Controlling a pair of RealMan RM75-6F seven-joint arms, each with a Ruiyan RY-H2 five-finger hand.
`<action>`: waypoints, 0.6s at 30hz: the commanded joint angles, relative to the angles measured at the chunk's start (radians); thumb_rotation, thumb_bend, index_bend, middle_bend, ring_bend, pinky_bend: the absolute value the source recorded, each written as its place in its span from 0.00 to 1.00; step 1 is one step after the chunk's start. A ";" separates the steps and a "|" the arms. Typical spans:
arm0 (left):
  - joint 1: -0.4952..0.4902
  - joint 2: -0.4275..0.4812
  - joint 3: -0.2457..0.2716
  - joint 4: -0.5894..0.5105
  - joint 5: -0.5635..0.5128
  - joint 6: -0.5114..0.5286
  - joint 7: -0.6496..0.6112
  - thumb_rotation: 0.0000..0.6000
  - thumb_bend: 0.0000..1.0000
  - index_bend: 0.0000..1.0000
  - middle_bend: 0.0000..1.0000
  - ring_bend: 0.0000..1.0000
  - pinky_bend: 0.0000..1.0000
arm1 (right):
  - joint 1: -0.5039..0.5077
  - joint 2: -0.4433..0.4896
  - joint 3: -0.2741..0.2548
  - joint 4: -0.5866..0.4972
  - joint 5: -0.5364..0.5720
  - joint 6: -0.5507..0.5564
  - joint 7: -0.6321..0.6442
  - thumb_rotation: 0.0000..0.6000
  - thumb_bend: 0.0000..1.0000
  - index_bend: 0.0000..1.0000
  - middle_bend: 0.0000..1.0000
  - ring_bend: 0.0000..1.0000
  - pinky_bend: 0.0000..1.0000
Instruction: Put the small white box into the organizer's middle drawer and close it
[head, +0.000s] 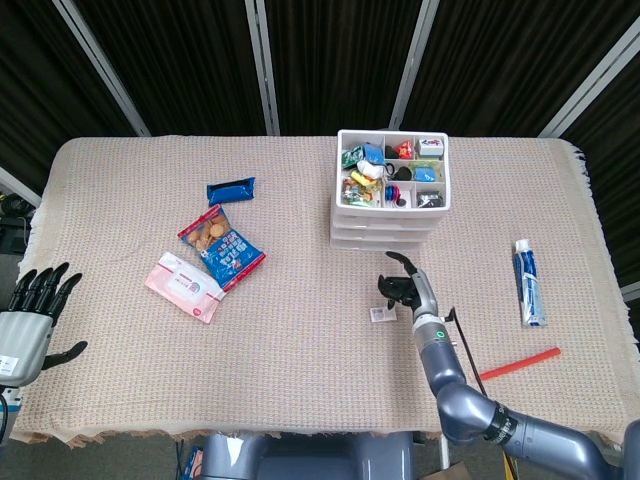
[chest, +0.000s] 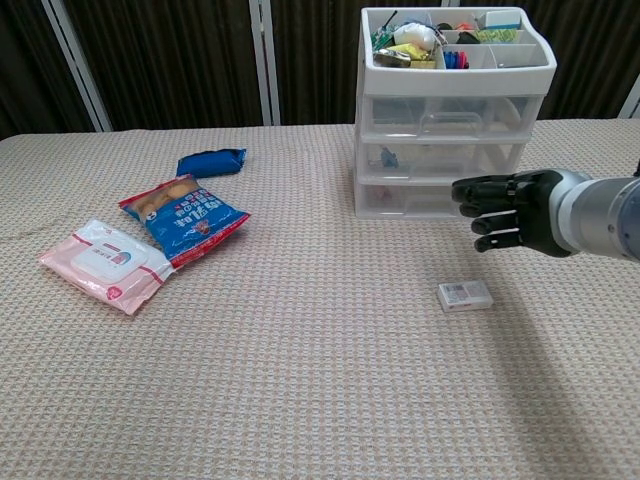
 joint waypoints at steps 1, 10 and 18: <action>-0.002 0.000 -0.001 -0.002 -0.003 -0.004 0.000 1.00 0.07 0.08 0.00 0.00 0.00 | 0.016 -0.015 0.016 0.021 0.015 -0.017 0.012 1.00 0.45 0.18 0.83 0.81 0.72; -0.004 0.000 -0.005 -0.004 -0.011 -0.008 0.000 1.00 0.07 0.08 0.00 0.00 0.00 | 0.050 -0.051 0.047 0.086 0.034 -0.039 0.035 1.00 0.46 0.18 0.83 0.81 0.72; -0.005 0.002 -0.003 -0.006 -0.015 -0.015 -0.004 1.00 0.08 0.08 0.00 0.00 0.00 | 0.071 -0.079 0.075 0.147 0.057 -0.045 0.058 1.00 0.46 0.22 0.83 0.81 0.72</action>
